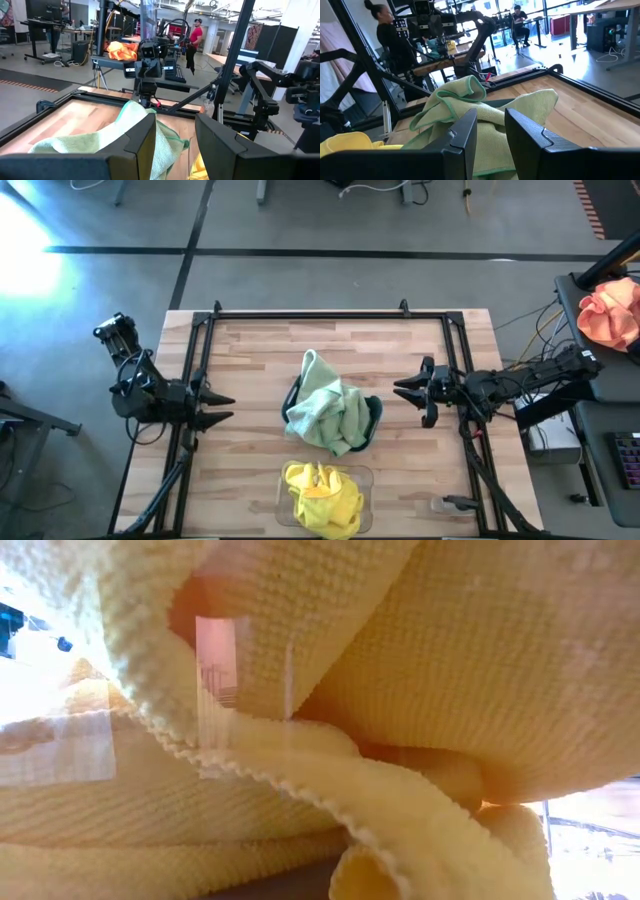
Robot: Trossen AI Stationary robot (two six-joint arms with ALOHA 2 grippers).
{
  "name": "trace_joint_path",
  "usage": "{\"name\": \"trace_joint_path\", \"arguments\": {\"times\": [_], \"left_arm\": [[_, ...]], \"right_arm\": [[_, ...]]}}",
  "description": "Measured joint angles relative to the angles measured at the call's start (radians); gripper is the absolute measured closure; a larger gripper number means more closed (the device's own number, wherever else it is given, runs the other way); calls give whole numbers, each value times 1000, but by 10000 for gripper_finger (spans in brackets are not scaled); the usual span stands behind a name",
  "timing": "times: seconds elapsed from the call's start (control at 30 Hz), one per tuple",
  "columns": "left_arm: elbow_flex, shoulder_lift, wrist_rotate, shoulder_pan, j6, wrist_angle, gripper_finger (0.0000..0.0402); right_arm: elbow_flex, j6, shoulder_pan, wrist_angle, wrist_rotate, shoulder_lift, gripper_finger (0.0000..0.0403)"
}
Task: Sort microfiber towel by color & place in baskets
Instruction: Return to Home Position
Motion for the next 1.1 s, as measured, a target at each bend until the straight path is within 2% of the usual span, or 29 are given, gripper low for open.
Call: {"name": "trace_joint_path", "arguments": {"times": [0.47, 1.1], "left_arm": [[0, -6, -25, 0, -34, 3, 278], [0, -6, -26, 0, -53, 18, 278]], "right_arm": [[-214, 27, 0, 315, 0, -19, 310], [-279, 20, 0, 340, -28, -70, 310]]}}
